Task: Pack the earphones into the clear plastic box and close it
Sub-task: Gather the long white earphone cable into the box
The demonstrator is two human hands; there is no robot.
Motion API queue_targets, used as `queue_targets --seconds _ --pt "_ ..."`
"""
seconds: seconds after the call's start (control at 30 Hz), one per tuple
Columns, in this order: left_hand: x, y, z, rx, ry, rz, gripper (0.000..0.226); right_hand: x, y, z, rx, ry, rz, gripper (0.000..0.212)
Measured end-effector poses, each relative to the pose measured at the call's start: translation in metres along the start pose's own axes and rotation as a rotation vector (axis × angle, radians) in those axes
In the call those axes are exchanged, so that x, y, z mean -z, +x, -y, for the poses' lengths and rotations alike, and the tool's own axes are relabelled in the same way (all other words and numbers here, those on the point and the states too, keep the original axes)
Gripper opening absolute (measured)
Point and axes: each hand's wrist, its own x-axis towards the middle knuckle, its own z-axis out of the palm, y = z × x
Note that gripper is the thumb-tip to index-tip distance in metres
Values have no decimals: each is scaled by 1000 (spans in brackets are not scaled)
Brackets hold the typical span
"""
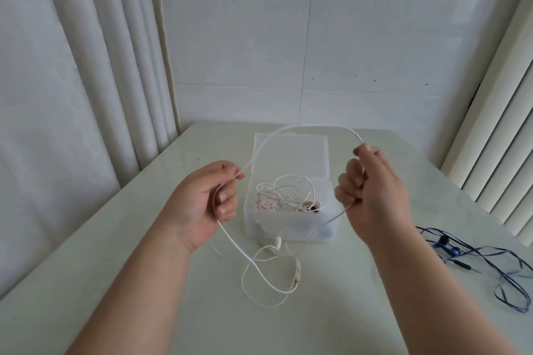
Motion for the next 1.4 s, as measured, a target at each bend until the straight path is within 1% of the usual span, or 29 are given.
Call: queue_targets --seconds 0.1,0.17,0.27,0.33,0.4,0.47,0.5,0.57,0.6,0.67,0.73,0.77,0.8,0.83,0.87,0.93,1.0,1.07,1.13,1.23,1.33,1.4 --pt "-10 -5 7 91 219 88 7 -8 -7 -9 -35 -22 117 24" --pt "-20 -6 15 165 374 130 12 -11 -10 -14 -40 -55 177 23" --pt "-31 -7 23 238 597 172 11 -14 -14 -18 -41 -121 202 22" --pt "-34 -9 24 267 764 270 13 -15 -15 -20 -31 -141 211 20" --pt "-39 -12 28 295 867 379 17 -16 -16 -20 -31 -129 226 22" --pt "-43 -13 32 287 943 444 17 -16 -15 -20 -34 -123 224 21" --pt "-44 -14 33 262 986 465 14 -16 -15 -20 -34 -126 216 20" --pt "-45 -13 34 200 1015 461 9 -14 -14 -21 -17 -175 195 19" --pt "-45 -13 32 178 964 426 13 -14 -13 -20 3 -238 180 18" --pt "-40 -11 26 140 709 327 20 -12 -12 -19 37 -424 133 19" --pt "-32 -8 21 85 302 244 16 -10 -10 -18 49 -569 79 20" --pt "-27 -6 18 55 93 232 13 -9 -9 -18 51 -606 64 21" --pt "-23 -4 16 21 -78 224 21 -7 -9 -18 50 -630 58 22" --pt "-20 -2 15 -10 -195 210 30 -7 -9 -18 44 -646 59 23" --pt "-17 -1 13 -39 -269 198 35 -7 -9 -17 30 -661 66 25" --pt "-13 -1 11 -83 -343 189 35 -6 -10 -15 -18 -712 124 29" --pt "-11 0 10 -99 -372 181 32 -7 -13 -14 -75 -750 255 30" --pt "-10 1 11 -106 -382 182 30 -7 -15 -13 -118 -720 349 30" --pt "-9 1 12 -103 -392 184 30 -6 -15 -14 -134 -665 380 30" --pt "-11 0 12 -84 -384 185 33 -7 -17 -17 -67 -695 401 21" --pt "-14 0 13 -60 -320 182 37 -9 -20 -22 -2 -740 470 22" --pt "-17 -2 14 -40 -294 183 36 -11 -22 -26 8 -775 520 20"
